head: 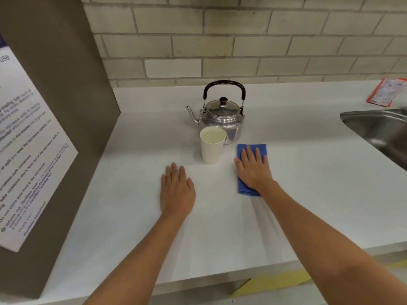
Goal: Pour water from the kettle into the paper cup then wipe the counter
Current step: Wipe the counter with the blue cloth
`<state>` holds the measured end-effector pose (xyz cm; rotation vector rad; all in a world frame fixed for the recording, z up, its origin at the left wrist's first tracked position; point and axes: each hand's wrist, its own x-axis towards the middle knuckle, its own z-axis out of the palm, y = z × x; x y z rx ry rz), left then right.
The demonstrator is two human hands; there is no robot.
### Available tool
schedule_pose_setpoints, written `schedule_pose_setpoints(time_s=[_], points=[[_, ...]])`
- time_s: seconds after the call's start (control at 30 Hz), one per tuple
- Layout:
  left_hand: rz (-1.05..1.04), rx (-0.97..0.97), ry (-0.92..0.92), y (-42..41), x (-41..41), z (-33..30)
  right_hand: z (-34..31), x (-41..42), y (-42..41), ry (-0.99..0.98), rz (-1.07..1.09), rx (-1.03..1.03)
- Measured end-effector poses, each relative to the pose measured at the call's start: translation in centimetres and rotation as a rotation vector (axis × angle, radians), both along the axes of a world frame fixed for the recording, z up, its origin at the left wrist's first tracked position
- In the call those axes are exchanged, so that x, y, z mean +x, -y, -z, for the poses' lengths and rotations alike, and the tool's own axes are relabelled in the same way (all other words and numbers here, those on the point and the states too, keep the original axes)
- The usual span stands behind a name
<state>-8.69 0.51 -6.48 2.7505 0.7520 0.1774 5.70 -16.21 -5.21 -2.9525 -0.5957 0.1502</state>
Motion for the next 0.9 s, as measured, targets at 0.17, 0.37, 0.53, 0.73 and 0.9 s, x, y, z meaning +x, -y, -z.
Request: schedule_pose_setpoints(time_s=[0.17, 0.37, 0.53, 0.73, 0.9], points=[[-0.003, 0.008, 0.002, 0.0, 0.1, 0.1, 0.2, -1.9, -0.7, -0.011, -0.251, 0.009], [-0.006, -0.005, 0.020, 0.1, 0.0, 0.2, 0.4, 0.9, 5.9, -0.022, -0.383, 0.050], [-0.027, -0.002, 0.000, 0.1, 0.4, 0.1, -0.1, 3.0, 2.8, -0.017, -0.121, 0.007], [-0.099, -0.015, -0.001, 0.5, 2.5, -0.7, 1.1, -1.5, 3.3, 0.000, -0.435, 0.073], [-0.112, -0.057, 0.007, -0.2, 4.4, -1.4, 0.1, 3.7, 6.1, -0.011, -0.303, 0.041]])
